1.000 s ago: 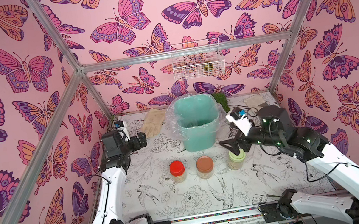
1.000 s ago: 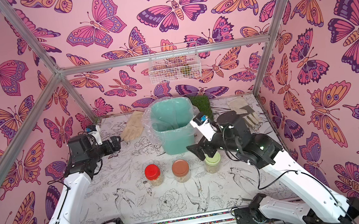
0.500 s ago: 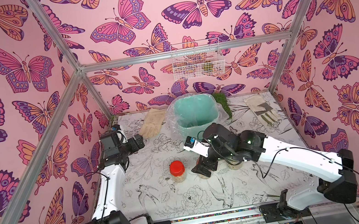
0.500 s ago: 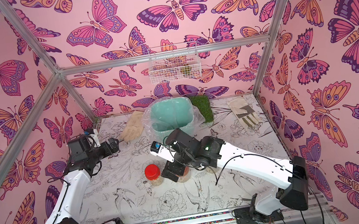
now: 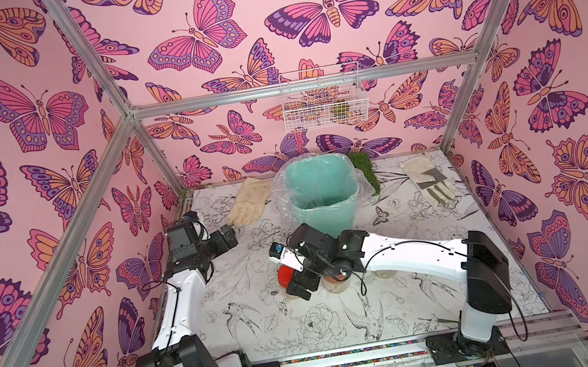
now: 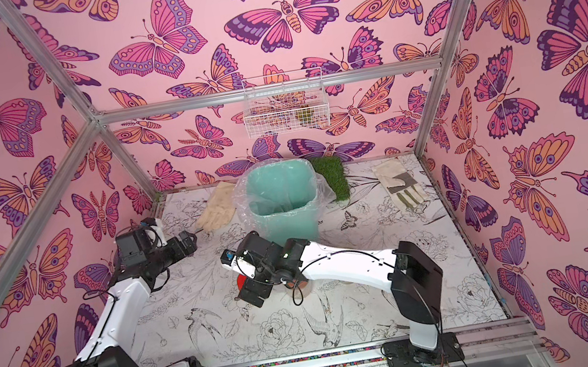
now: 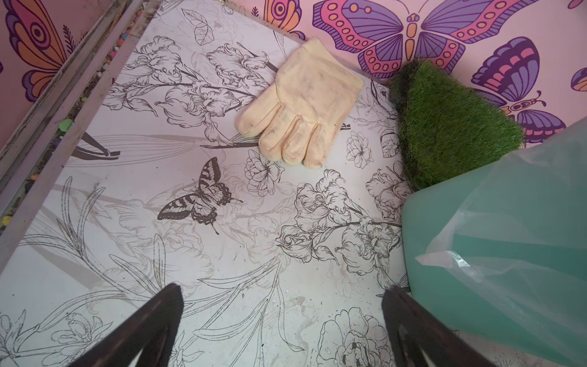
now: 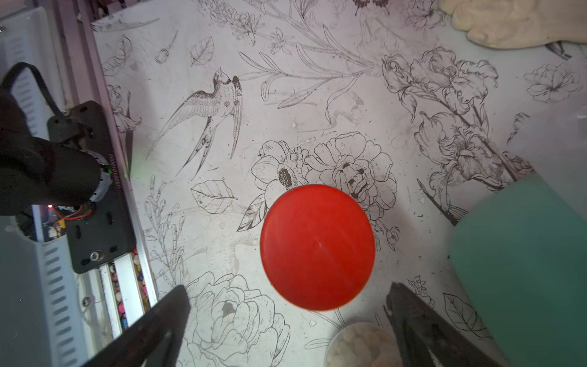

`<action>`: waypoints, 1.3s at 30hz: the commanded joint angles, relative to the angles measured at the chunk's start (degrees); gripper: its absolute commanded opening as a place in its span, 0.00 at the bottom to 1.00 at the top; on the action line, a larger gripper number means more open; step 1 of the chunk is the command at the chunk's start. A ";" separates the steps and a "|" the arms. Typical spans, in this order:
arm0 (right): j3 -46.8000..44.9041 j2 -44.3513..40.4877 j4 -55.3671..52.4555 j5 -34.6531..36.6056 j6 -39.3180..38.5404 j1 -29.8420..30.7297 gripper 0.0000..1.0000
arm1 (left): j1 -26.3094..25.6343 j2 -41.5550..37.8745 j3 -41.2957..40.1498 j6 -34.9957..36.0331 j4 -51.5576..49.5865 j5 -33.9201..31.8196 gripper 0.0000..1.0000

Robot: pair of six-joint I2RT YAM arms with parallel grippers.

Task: Empty moldy peanuts from jars
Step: Pick up the jar from the center of the board.

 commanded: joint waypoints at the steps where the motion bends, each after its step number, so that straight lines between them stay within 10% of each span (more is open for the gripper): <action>1: 3.10 1.10 1.36 3.60 1.11 0.61 0.99 | 0.50 0.20 -1.28 0.04 1.16 0.58 1.00; 10: 4.40 5.15 0.43 5.56 1.36 0.74 1.00 | 0.58 0.23 -1.83 1.05 1.51 0.53 1.00; 29: 3.83 5.88 0.89 3.35 3.39 0.72 0.61 | 0.70 0.19 -2.30 1.32 1.96 2.00 1.00; 35: 3.83 4.83 1.84 3.17 3.39 0.72 0.40 | 0.71 0.20 -2.22 1.52 1.96 3.03 1.00; 39: 2.78 2.06 4.22 3.24 3.13 0.61 0.00 | 0.64 -0.52 -1.77 1.97 2.09 8.32 1.00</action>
